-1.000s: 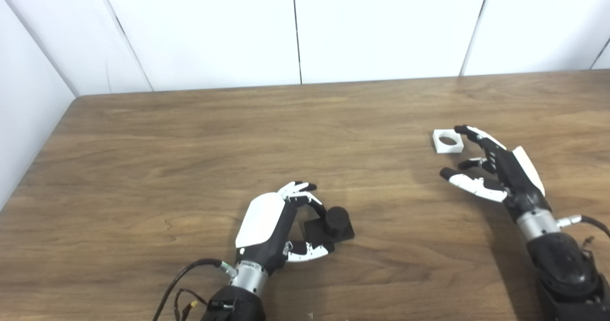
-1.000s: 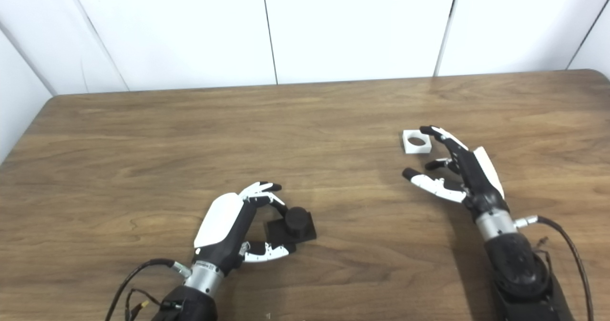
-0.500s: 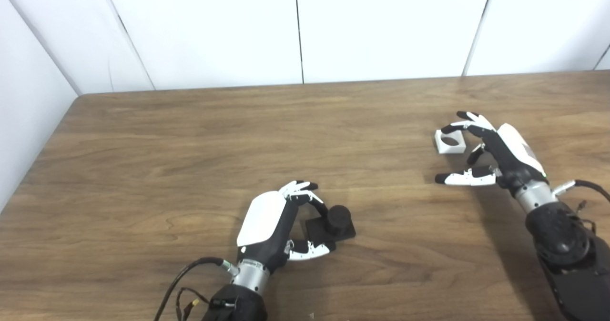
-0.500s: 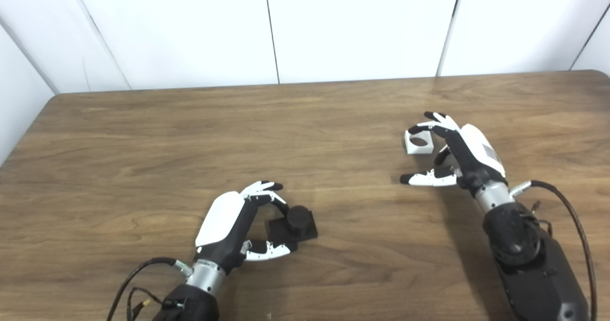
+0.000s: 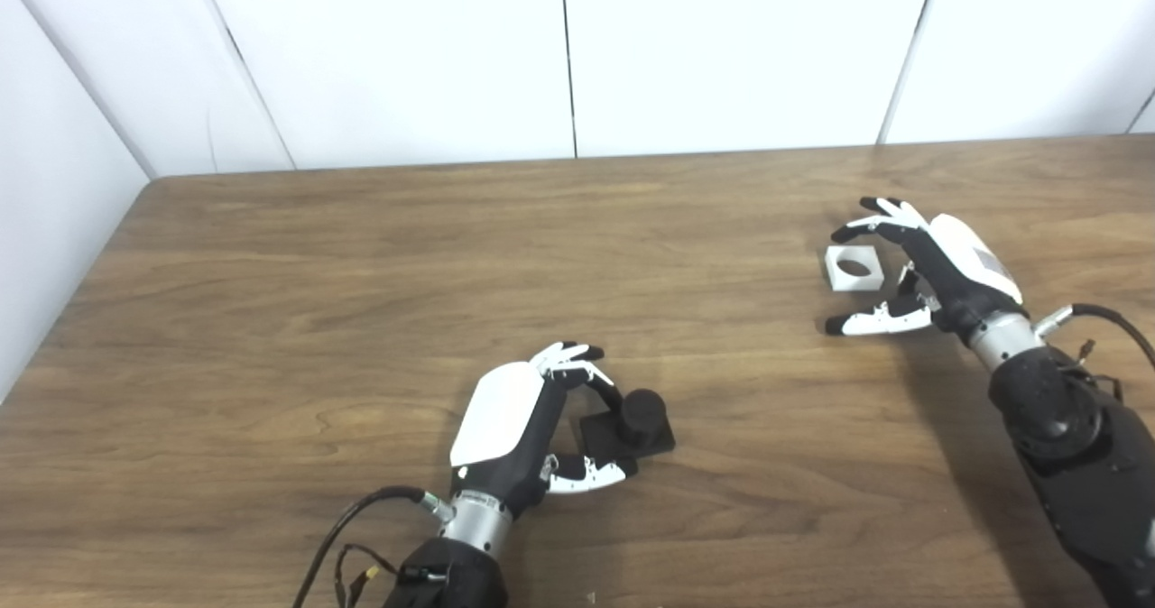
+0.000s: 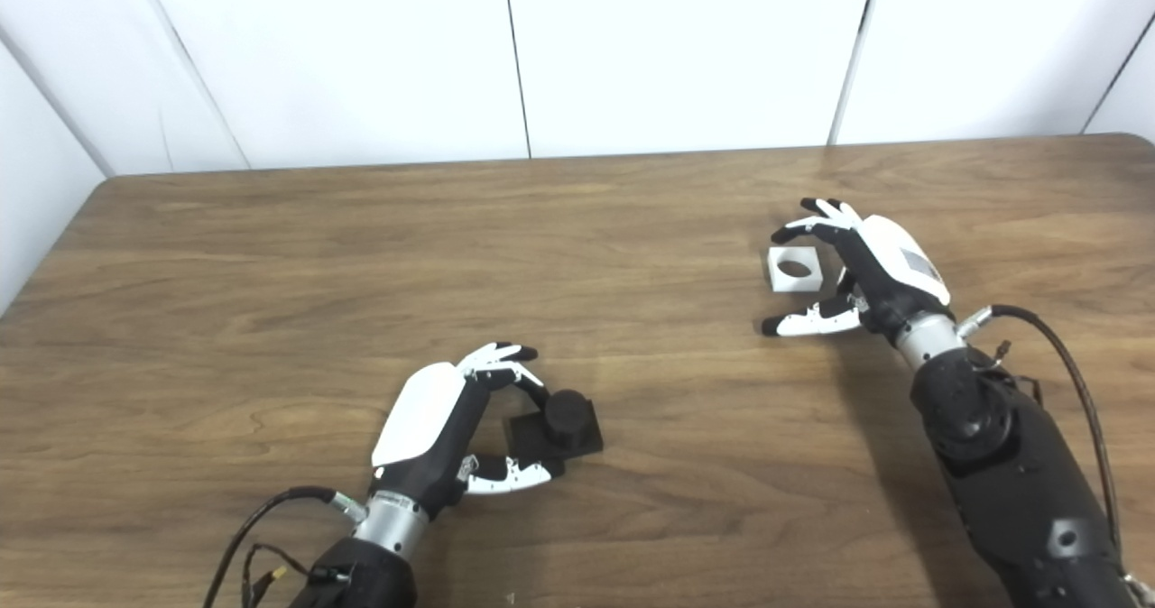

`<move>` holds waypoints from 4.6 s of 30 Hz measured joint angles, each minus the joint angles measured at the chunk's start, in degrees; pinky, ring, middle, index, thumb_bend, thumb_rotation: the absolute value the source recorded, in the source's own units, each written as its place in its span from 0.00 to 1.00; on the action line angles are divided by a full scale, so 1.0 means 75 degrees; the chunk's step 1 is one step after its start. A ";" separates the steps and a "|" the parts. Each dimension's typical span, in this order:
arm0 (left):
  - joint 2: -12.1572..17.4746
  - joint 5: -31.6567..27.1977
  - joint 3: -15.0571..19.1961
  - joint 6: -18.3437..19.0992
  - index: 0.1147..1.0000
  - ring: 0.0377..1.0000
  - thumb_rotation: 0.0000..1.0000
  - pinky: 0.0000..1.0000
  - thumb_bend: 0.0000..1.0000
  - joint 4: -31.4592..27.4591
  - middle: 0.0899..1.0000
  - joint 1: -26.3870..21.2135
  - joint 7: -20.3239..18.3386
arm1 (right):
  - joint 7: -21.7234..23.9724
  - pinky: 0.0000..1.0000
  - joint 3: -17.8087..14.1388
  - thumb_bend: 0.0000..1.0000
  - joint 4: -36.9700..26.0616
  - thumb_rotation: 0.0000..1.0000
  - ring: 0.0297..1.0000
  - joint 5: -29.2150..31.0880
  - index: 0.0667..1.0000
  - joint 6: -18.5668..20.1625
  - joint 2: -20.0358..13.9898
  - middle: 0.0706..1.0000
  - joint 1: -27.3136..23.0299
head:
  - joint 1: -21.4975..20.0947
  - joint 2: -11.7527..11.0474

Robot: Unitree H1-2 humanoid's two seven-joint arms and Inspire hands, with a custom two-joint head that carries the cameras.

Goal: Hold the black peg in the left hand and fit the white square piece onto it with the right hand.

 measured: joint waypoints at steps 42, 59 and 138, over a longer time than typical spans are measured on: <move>-0.0170 -0.0117 0.0049 -0.0297 0.43 0.92 0.07 0.81 0.50 0.0583 0.85 -0.0100 0.0605 | 0.0987 0.93 -0.0311 0.89 -0.2321 0.24 0.98 0.0295 0.75 0.0852 -0.0437 0.93 0.0825 | -0.0164 -0.0598; -0.0189 -0.0104 0.0050 -0.0275 0.43 0.93 0.07 0.80 0.50 0.0573 0.85 -0.0127 0.0520 | 0.1128 0.95 -0.0306 0.88 -0.1773 0.27 0.99 0.0227 0.76 0.0909 -0.0508 0.94 0.0244 | -0.0152 -0.0598; -0.0321 -0.0011 -0.0011 -0.0013 0.43 0.93 0.07 0.82 0.50 0.0411 0.86 -0.0066 0.0335 | 0.2043 1.00 0.1214 0.84 0.0996 0.19 1.00 -0.0521 0.58 0.0836 -0.0671 0.94 -0.1849 | 0.0047 -0.0375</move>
